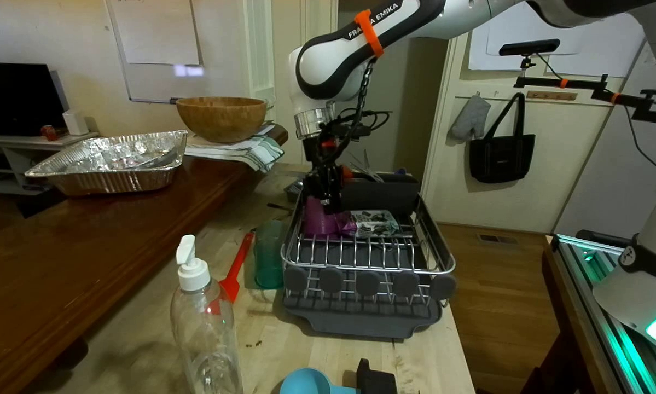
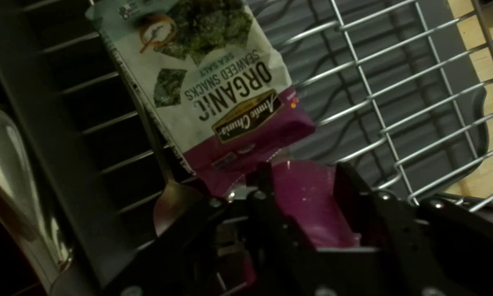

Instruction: Put the purple cup on the left side of the counter.

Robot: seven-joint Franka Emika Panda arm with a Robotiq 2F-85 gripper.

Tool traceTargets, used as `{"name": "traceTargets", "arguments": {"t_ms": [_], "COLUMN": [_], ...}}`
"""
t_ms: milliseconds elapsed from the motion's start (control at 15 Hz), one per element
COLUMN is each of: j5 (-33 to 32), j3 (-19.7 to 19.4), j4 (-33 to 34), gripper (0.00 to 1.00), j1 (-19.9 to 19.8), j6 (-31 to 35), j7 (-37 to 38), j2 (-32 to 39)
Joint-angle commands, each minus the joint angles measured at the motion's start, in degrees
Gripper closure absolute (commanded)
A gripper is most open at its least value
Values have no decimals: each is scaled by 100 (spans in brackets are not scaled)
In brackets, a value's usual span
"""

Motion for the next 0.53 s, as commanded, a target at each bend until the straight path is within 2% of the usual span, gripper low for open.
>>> {"name": "traceTargets", "arguments": {"t_ms": [0,67,133,467], "j5": [-77,-72,-80,-120], "j3": [56,86,105,130], "j4": [-115,-283,-389,-861], "gripper": [87,95,100,100], "j1": [51,85,118,279], "j6": [34,123,180,393], "j7": [80,58,60,206], "j2": [-176,-370,-508,-1267]}}
